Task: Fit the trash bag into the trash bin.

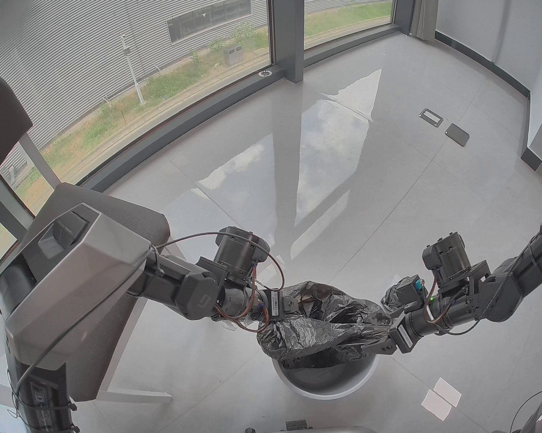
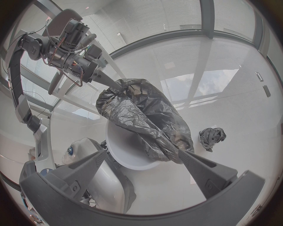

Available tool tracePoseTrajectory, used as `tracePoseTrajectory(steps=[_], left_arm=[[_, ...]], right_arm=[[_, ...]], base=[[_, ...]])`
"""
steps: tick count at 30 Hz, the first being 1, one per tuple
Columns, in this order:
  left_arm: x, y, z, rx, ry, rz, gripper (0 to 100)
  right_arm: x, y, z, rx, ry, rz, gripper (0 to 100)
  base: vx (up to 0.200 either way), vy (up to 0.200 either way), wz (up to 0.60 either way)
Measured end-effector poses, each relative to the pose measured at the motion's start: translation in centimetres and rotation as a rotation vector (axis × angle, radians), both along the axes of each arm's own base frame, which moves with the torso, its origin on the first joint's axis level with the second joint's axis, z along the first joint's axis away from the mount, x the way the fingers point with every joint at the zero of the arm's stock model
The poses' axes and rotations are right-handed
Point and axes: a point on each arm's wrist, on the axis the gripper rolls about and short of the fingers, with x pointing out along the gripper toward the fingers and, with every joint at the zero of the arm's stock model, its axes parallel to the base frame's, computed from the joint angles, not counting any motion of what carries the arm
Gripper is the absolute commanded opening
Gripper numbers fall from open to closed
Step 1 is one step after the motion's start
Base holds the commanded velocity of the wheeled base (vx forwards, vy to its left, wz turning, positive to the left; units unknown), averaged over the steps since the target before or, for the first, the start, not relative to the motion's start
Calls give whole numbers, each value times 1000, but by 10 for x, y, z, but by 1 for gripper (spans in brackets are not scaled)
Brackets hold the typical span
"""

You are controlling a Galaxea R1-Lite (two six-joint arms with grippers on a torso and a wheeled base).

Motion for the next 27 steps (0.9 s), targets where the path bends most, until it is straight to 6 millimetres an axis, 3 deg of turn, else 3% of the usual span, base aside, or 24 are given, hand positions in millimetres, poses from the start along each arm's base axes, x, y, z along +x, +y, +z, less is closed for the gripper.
tracePoseTrajectory(steps=[16, 20, 27], left_arm=[[-11, 31, 50, -51, -88, 55, 100], [-15, 34, 64, -73, -116, 60, 100], [-21, 38, 81, -98, -151, 62, 100]], right_arm=[[42, 42, -37, -37, -9, 111, 100], [57, 45, -47, -58, -44, 147, 100], [66, 47, -62, -61, -45, 154, 100]], base=[[0, 0, 0], [0, 0, 0], [0, 0, 0]])
